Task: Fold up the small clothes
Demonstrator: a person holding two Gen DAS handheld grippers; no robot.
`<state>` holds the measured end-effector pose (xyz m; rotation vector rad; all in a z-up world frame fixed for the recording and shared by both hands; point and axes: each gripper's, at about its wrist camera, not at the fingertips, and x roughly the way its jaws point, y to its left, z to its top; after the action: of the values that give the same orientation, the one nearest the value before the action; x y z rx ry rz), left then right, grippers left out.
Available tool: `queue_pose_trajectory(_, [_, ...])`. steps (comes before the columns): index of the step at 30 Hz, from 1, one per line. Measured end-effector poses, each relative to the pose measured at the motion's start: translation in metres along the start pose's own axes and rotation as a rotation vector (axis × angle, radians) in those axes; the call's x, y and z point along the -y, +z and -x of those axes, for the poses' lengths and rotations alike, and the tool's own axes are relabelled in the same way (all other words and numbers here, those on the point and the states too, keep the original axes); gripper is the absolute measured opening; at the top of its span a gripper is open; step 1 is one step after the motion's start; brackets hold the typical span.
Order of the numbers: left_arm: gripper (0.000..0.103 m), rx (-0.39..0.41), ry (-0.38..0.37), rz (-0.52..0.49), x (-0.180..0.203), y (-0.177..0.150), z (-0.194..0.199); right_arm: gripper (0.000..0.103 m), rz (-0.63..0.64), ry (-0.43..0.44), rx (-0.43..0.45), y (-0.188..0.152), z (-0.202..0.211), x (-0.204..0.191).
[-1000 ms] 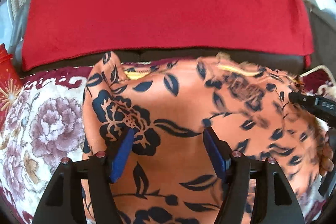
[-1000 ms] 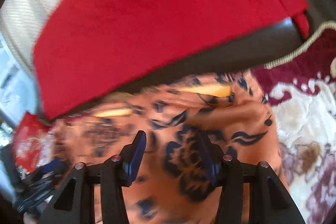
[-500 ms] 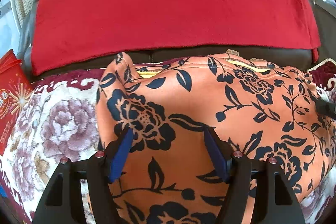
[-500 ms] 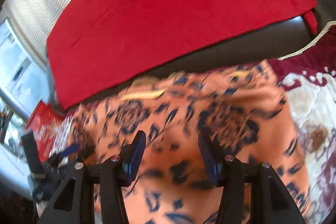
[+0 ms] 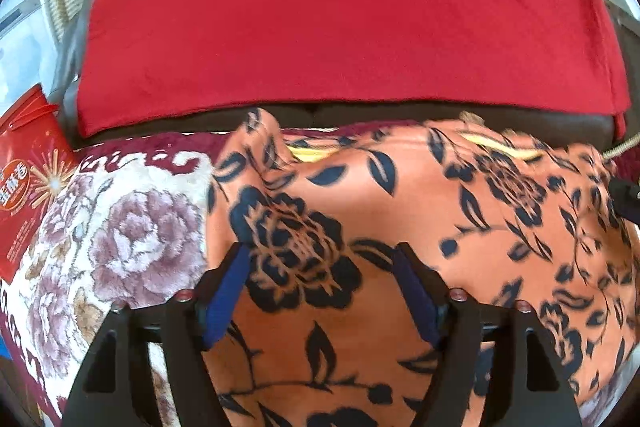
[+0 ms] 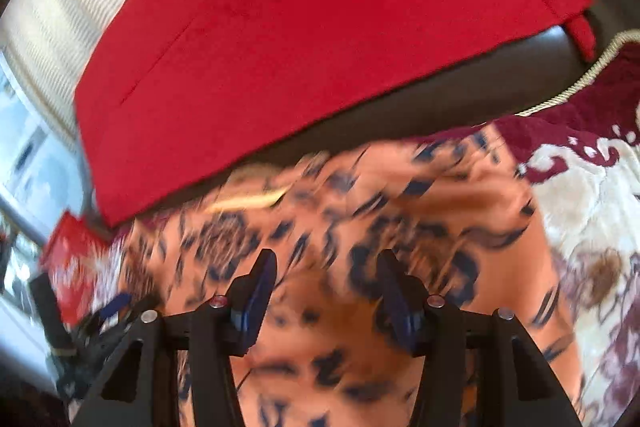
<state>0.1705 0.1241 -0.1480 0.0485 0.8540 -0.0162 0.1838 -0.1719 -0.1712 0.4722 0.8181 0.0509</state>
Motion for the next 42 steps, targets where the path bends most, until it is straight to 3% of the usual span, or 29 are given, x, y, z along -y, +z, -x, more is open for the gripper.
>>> queue_pose_trajectory(3, [0.081, -0.056, 0.041, 0.018, -0.004, 0.002, -0.017, 0.057, -0.021, -0.101, -0.008, 0.005, -0.017, 0.018])
queue_pose_trajectory(5, [0.084, -0.095, 0.052, -0.006, -0.001, 0.000, -0.028, 0.058, -0.034, -0.084, -0.026, 0.004, -0.028, 0.028])
queue_pose_trajectory(13, [0.084, -0.048, 0.050, 0.005, 0.006, -0.002, 0.008, 0.058, -0.050, -0.047, -0.004, 0.003, 0.012, 0.025])
queue_pose_trajectory(21, [0.084, 0.057, 0.045, -0.013, 0.012, -0.020, 0.058, 0.058, -0.018, -0.056, -0.042, -0.038, 0.052, 0.015])
queue_pose_trajectory(27, [0.087, 0.024, 0.055, 0.017, 0.020, -0.043, 0.058, 0.059, -0.005, -0.067, -0.091, -0.070, 0.060, 0.022])
queue_pose_trajectory(29, [0.089, -0.024, 0.064, 0.024, 0.021, -0.053, 0.043, 0.059, 0.010, -0.084, -0.110, -0.075, 0.054, 0.020])
queue_pose_trajectory(31, [0.089, -0.067, 0.058, 0.034, 0.024, -0.056, 0.032, 0.059, 0.019, -0.097, -0.112, -0.073, 0.052, 0.017])
queue_pose_trajectory(35, [0.089, -0.012, 0.092, -0.014, 0.030, -0.049, 0.036, 0.060, 0.003, -0.049, -0.043, -0.055, 0.062, 0.012])
queue_pose_trajectory(38, [0.089, 0.000, 0.100, -0.033, 0.034, -0.047, 0.034, 0.060, 0.002, -0.066, -0.002, -0.040, 0.062, 0.013])
queue_pose_trajectory(42, [0.089, 0.025, 0.114, -0.064, 0.037, -0.043, 0.033, 0.060, -0.051, -0.063, -0.062, -0.032, 0.037, 0.020])
